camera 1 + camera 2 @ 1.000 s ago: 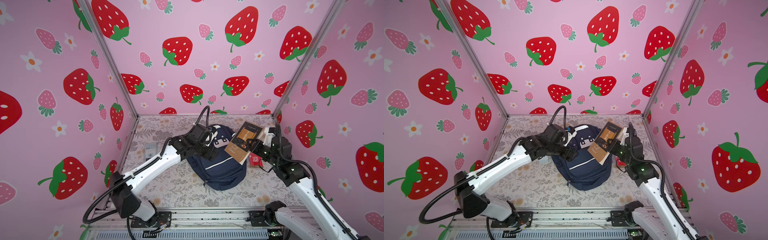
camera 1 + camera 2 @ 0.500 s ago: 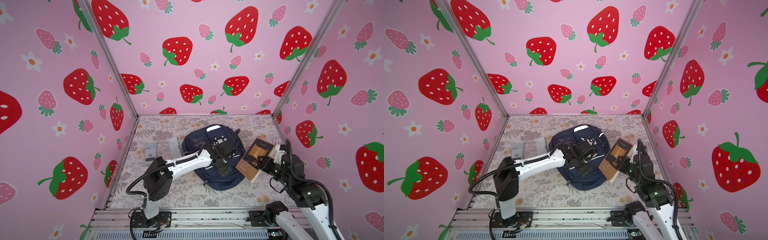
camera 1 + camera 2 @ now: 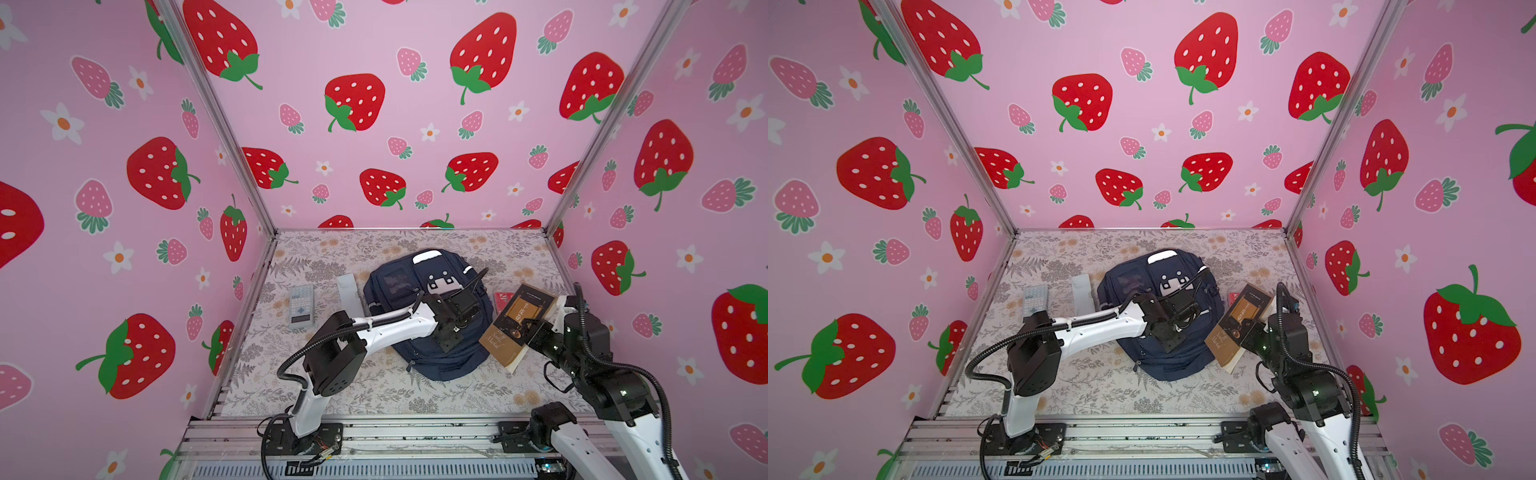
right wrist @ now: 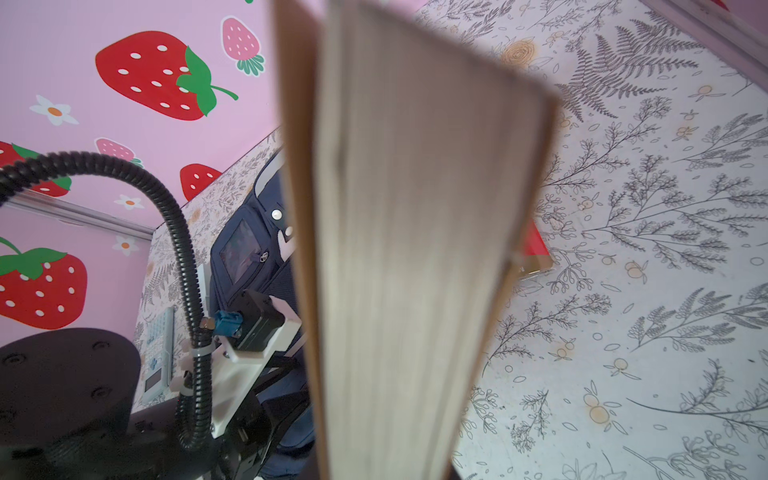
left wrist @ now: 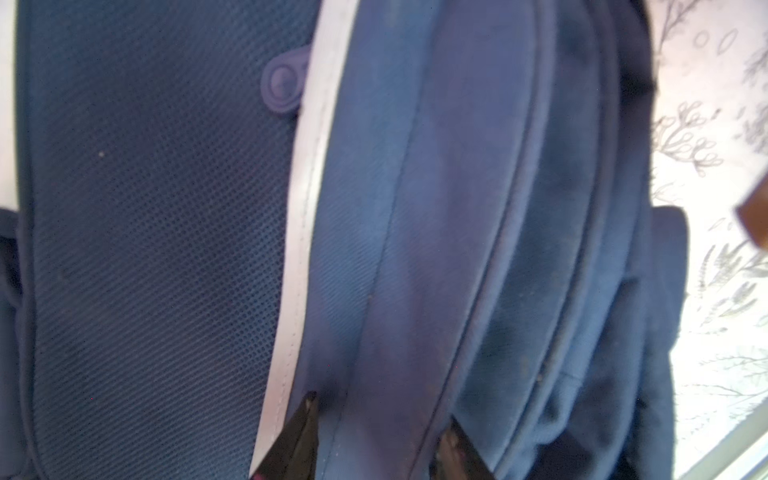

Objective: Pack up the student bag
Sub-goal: 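Carry the brown book with the right gripper while left gripper moves to the backpack, then lower the brown book into the backpack's open main compartment with the right gripper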

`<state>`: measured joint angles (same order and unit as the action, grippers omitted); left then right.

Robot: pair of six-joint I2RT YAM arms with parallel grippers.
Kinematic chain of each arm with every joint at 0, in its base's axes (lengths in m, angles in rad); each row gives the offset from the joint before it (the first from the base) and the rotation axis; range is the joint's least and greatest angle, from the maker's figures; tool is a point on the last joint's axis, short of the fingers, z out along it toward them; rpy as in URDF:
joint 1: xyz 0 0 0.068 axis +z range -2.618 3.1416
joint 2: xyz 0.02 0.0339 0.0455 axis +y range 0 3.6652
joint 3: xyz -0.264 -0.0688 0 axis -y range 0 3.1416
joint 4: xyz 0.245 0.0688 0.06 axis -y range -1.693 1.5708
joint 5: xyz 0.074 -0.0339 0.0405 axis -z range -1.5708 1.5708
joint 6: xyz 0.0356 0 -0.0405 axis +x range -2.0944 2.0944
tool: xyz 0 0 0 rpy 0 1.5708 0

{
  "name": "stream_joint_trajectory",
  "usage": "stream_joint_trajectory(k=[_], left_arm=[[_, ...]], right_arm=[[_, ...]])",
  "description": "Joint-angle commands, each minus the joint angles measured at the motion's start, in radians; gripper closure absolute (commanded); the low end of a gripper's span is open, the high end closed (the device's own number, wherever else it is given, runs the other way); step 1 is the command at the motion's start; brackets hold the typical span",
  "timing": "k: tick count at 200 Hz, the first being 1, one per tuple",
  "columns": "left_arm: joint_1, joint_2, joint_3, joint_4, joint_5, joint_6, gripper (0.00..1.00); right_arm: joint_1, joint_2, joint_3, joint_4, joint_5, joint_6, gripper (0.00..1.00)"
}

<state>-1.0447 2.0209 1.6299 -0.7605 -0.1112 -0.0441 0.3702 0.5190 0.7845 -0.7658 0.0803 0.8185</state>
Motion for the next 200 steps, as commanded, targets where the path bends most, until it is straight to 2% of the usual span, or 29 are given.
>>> stream_joint_trajectory(k=[1,9,24,40,75,121,157,172,200], left_arm=[[-0.032,0.011,0.035,-0.021,-0.050,0.024,0.54],[-0.034,0.015,0.033,-0.018,-0.062,0.021,0.62],[-0.034,0.021,0.043,-0.018,-0.098,0.006,0.87],[-0.034,0.006,0.044,-0.010,-0.134,-0.010,1.00],[-0.012,-0.106,0.012,0.049,-0.125,-0.035,1.00],[0.061,-0.290,-0.049,0.203,0.055,-0.082,1.00],[0.128,-0.337,-0.082,0.262,0.204,-0.096,1.00],[0.147,-0.361,-0.120,0.301,0.267,-0.100,1.00],[0.176,-0.405,-0.174,0.379,0.337,-0.139,1.00]], right_arm=[[-0.005,-0.025,0.055,0.015,0.036,0.024,1.00],[-0.005,-0.029,0.057,0.012,0.038,0.027,1.00],[-0.005,-0.038,0.057,0.011,0.036,0.030,1.00],[-0.005,-0.049,0.051,0.011,0.034,0.035,1.00],[-0.005,-0.063,0.050,0.013,0.029,0.038,1.00],[-0.005,-0.124,0.022,0.085,-0.036,0.037,1.00],[-0.005,-0.162,0.000,0.068,-0.054,0.067,1.00],[-0.005,-0.184,-0.059,0.104,-0.112,0.104,1.00],[-0.005,-0.228,-0.242,0.295,-0.286,0.222,1.00]])
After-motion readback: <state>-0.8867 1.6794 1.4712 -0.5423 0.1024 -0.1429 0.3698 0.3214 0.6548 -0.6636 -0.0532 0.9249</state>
